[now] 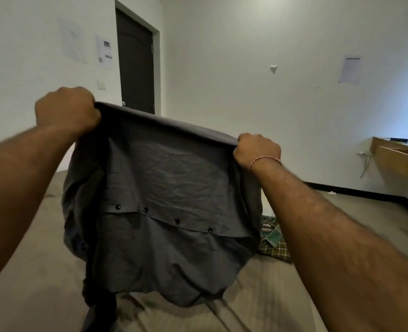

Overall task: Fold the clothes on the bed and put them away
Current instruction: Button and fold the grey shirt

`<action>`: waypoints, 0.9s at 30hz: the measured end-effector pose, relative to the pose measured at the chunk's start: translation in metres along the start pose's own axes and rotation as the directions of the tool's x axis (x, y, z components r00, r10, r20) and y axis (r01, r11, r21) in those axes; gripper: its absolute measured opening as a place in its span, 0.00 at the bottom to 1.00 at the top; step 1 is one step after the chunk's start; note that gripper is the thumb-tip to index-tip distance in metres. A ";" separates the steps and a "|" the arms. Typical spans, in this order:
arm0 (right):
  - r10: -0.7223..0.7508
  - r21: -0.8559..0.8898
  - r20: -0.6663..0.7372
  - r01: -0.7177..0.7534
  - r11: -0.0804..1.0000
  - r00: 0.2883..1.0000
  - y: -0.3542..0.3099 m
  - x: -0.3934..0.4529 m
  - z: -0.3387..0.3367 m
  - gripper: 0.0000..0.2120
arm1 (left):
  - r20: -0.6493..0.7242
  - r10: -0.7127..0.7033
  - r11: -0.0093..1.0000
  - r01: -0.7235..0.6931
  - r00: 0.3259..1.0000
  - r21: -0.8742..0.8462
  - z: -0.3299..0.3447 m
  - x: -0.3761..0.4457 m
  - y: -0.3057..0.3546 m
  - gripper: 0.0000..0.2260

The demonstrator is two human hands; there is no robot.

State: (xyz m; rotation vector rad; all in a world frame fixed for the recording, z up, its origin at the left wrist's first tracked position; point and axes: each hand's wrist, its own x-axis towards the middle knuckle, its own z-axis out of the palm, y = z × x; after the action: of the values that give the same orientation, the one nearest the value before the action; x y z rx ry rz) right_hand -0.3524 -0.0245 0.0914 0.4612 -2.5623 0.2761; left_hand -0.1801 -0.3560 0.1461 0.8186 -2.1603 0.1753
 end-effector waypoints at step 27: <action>0.282 0.935 0.325 -0.262 -0.238 0.903 -0.064 0.087 0.012 0.13 | 0.460 -0.124 -0.322 0.403 0.879 -0.857 0.035 0.083 0.068 0.09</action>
State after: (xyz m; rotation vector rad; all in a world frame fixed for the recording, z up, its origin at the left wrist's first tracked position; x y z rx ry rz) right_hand -0.4044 -0.1100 0.1339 0.2851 -1.6885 2.5984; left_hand -0.2829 -0.3570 0.1924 0.1887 -1.2707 -1.8707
